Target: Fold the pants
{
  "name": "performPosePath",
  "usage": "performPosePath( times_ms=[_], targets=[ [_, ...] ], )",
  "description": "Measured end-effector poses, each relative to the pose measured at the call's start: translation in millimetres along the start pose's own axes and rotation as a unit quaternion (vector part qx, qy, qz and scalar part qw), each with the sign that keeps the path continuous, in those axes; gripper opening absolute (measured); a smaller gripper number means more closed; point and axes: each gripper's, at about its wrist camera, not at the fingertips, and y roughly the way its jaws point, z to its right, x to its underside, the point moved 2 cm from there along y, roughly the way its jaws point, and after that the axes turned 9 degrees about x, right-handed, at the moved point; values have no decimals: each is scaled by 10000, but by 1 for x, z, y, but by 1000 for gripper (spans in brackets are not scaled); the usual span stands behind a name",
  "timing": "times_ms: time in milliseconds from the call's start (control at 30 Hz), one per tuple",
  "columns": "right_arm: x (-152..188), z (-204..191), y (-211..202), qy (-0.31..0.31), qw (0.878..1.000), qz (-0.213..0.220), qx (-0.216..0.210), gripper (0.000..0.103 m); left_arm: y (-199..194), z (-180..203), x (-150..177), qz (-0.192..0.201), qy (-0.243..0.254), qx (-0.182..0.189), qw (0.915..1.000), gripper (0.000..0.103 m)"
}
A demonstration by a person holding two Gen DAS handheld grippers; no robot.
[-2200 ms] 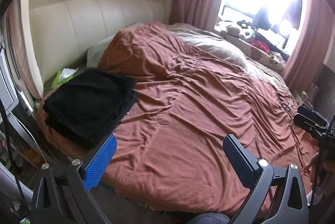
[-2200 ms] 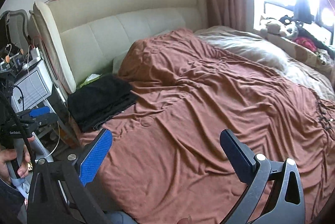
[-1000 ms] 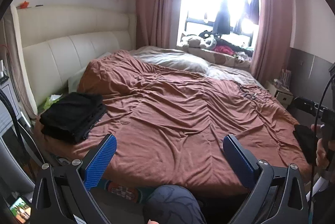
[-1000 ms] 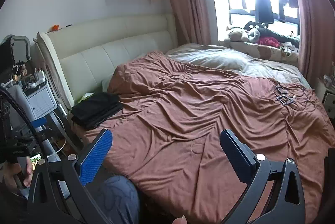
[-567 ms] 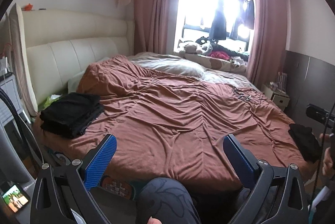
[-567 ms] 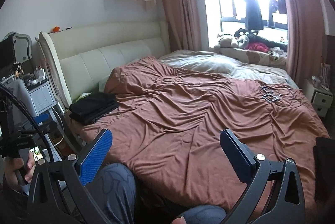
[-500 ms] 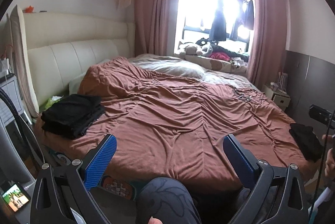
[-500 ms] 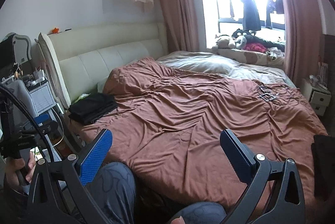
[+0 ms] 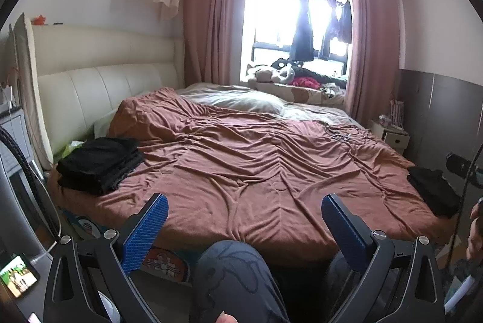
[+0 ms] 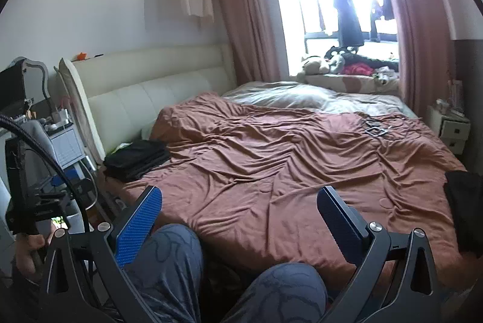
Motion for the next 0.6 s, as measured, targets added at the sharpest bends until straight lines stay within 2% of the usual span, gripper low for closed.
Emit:
performPosePath(
  times_ms=[233, 600],
  targets=[
    [25, -9, -7, -23, 9990, -15, 435, 103, -3, 7, 10, 4, 3, 111, 9999, 102],
    [31, -12, -9, 100, 9978, -43, 657, 103, -2, 11, 18, -24, -3, 82, 10000, 102]
  ],
)
